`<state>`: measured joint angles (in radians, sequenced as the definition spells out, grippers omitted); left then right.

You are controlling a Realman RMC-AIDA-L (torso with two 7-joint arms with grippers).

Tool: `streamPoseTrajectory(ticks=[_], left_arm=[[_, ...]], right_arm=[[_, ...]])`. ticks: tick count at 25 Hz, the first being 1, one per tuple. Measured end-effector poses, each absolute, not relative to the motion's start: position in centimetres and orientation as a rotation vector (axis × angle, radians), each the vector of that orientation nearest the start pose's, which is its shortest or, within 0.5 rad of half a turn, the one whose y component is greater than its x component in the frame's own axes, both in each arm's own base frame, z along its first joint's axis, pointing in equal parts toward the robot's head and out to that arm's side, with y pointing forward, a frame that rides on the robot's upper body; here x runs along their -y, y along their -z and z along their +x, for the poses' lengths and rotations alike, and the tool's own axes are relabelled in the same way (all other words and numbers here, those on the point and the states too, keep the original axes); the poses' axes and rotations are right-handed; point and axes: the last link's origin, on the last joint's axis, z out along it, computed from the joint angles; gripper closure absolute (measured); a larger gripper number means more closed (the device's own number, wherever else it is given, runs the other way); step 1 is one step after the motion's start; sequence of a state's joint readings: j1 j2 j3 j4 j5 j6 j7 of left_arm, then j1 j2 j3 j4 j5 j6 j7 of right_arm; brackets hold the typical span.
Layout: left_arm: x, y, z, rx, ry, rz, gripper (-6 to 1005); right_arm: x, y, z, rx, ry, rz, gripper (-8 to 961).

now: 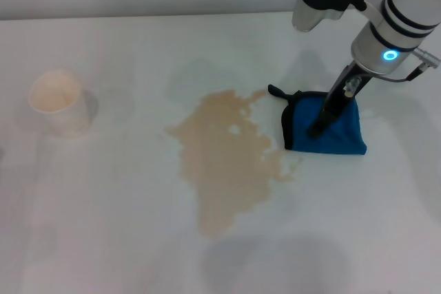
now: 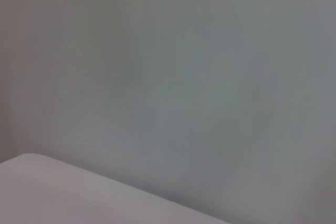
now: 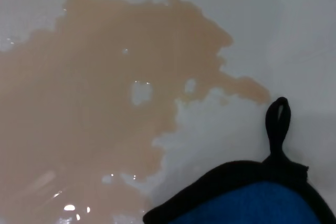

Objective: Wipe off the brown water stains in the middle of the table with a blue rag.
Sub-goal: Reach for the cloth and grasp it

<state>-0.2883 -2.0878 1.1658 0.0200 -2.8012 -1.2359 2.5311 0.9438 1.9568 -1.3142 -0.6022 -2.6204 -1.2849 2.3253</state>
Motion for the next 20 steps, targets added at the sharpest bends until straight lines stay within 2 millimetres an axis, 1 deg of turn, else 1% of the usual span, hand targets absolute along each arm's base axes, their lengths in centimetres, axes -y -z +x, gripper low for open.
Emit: streamPoseTrajectory(ticks=[13,20], left_arm=[[-26.1,0.4,-39.0,0.938,0.824,-1.471,107],[-26.0,0.5,-39.0,0.941,0.825,-1.472,107]], right_arm=[[-41.3,1.2,24.1,-0.876,0.759,-2.565,144],[-41.0,1.5,24.4,-0.883,0.753,-2.564,145]])
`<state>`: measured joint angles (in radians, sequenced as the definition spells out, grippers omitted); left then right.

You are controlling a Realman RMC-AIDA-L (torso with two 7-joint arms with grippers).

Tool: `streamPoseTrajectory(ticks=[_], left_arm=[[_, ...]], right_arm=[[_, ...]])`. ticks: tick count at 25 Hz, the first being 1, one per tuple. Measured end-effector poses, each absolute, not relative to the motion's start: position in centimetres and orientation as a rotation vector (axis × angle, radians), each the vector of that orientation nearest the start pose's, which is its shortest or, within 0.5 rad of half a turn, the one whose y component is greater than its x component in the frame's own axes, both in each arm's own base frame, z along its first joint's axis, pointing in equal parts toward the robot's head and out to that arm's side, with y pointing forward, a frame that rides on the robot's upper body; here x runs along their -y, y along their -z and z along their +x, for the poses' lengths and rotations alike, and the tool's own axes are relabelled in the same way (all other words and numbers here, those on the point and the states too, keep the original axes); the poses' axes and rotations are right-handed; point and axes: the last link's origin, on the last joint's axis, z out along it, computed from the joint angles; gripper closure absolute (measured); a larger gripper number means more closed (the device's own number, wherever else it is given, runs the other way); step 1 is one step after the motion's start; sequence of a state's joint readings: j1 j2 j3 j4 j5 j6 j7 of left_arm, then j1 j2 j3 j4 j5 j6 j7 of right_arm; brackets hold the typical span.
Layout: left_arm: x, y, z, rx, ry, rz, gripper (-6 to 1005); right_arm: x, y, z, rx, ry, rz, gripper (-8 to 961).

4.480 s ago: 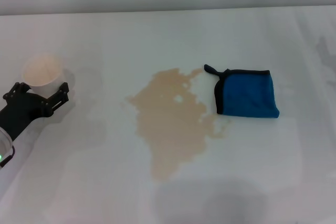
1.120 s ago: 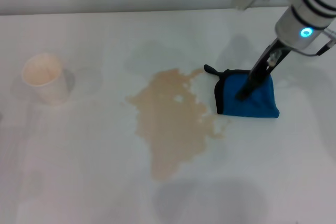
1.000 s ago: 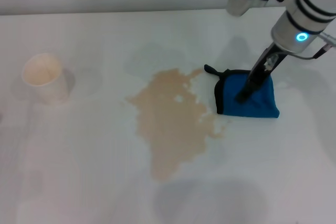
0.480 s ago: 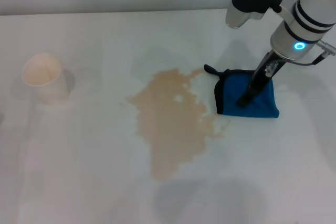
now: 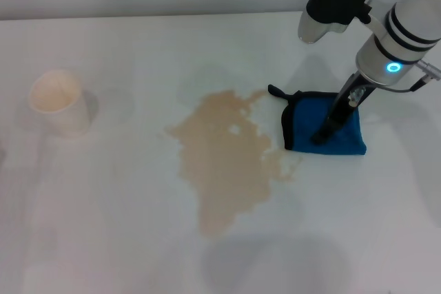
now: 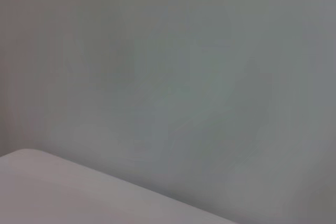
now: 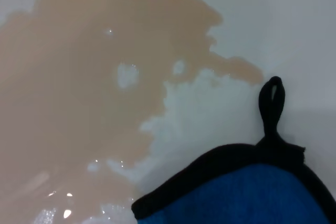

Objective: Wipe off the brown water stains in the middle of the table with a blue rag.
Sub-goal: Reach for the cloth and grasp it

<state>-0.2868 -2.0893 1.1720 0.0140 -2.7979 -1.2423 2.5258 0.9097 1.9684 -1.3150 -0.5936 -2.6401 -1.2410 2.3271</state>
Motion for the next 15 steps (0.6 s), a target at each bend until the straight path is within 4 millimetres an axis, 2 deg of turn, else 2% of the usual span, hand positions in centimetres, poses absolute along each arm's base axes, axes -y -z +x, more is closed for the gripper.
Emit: streamPoseTrajectory(ticks=[7,15], left_arm=[[-25.96,0.6,-39.02,0.946,0.825,-1.472,107],[-25.96,0.62,-39.01,0.947,0.826,-1.473,107]], right_arm=[[-40.8,1.83,24.57,-0.889,0.748,-2.566,145],[-40.72,1.91,24.66,-0.895,0.747,-2.566,250]])
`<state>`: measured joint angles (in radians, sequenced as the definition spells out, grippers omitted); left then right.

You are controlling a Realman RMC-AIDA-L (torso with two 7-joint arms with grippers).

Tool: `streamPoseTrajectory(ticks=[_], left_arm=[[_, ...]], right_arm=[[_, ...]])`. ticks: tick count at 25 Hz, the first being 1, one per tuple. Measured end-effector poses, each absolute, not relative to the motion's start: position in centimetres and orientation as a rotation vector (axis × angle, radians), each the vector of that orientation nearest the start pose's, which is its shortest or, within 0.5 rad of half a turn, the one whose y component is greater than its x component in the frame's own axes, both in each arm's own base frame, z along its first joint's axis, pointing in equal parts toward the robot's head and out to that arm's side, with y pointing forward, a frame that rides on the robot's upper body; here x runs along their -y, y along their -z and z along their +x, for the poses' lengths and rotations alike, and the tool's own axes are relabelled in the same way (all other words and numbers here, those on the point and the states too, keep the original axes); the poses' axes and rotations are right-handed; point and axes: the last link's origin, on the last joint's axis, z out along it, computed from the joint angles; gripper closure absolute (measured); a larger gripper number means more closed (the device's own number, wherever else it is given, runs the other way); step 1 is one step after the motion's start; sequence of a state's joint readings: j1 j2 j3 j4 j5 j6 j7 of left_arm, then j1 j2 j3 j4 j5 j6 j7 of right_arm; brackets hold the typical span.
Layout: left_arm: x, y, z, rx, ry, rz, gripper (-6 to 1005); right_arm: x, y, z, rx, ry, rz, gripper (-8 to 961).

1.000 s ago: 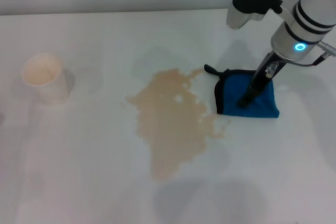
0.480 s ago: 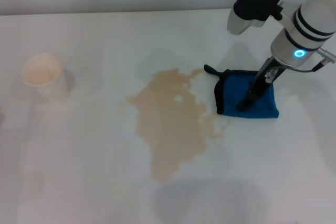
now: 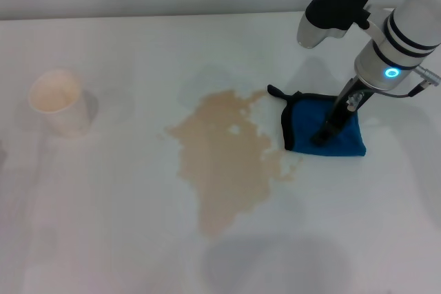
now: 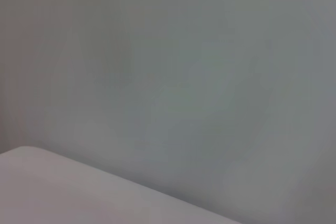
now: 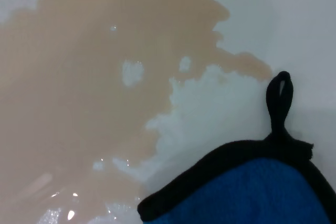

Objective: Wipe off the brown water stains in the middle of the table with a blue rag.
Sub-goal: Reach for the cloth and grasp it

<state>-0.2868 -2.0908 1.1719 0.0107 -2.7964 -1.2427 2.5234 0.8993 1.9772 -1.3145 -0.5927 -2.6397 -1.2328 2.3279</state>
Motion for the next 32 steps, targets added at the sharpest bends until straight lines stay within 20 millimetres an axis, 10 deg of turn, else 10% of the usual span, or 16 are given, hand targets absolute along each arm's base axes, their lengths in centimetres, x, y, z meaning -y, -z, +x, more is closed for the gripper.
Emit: streamPoseTrajectory(ticks=[32], left_arm=[[-25.65,0.76,-39.1,0.956,0.826,-1.469,107]], right_arm=[[-40.28,1.65,24.93,-0.917,0.784,-2.572,699]])
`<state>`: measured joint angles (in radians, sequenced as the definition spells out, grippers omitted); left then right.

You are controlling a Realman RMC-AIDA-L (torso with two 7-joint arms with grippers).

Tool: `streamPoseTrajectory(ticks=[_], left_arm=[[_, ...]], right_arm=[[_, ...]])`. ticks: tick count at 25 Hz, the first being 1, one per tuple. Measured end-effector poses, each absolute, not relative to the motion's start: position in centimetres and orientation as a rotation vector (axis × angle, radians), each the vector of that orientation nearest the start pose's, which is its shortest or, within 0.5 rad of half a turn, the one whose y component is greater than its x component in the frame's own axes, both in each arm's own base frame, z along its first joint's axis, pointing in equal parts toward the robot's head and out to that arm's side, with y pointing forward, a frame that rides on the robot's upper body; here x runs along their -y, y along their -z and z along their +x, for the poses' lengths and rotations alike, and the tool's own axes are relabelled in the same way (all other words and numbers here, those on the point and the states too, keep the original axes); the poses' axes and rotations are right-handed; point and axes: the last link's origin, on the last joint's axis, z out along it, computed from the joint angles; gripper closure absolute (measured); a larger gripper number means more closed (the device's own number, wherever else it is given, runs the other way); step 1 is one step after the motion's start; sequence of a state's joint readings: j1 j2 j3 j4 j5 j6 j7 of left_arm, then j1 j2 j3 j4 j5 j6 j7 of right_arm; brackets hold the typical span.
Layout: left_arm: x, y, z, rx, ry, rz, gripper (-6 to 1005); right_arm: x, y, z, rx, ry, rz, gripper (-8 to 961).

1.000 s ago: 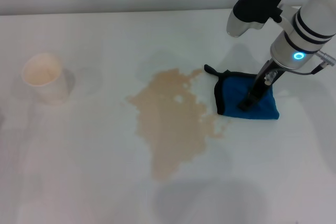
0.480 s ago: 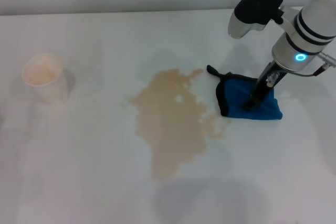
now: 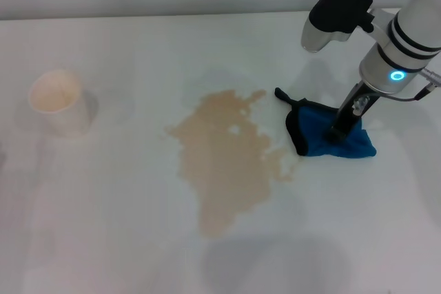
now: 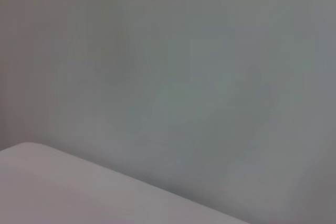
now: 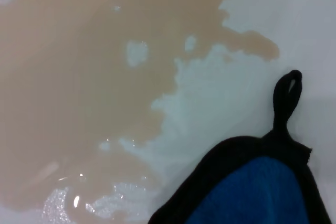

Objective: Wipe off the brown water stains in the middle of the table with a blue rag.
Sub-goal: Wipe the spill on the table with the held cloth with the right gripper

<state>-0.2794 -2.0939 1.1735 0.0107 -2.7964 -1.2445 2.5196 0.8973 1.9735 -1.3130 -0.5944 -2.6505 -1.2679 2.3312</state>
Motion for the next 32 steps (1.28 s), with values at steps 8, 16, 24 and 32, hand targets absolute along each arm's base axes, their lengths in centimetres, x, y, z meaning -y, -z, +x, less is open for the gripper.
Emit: streamPoseTrajectory(ticks=[8,16,24,32], left_arm=[[-25.7,0.8,-39.1,0.956,0.828,-1.469,107],[-25.9,0.6,-39.0,0.949,0.831,-1.472,107],[-26.0,0.5,-39.0,0.946,0.834,-1.466,106],[-26.2,0.3,-38.9,0.936,0.835,-1.473,106]], right_arm=[[-39.6,2.2,24.7,-0.921,0.794,-2.606,811],[-38.2,3.3,24.1,-0.937,0.804,-2.673,824],[-36.5,4.5,23.2,-0.961,0.726,-2.778,840],[-34.8,6.4,22.2,-0.932,0.705,-2.885,843]])
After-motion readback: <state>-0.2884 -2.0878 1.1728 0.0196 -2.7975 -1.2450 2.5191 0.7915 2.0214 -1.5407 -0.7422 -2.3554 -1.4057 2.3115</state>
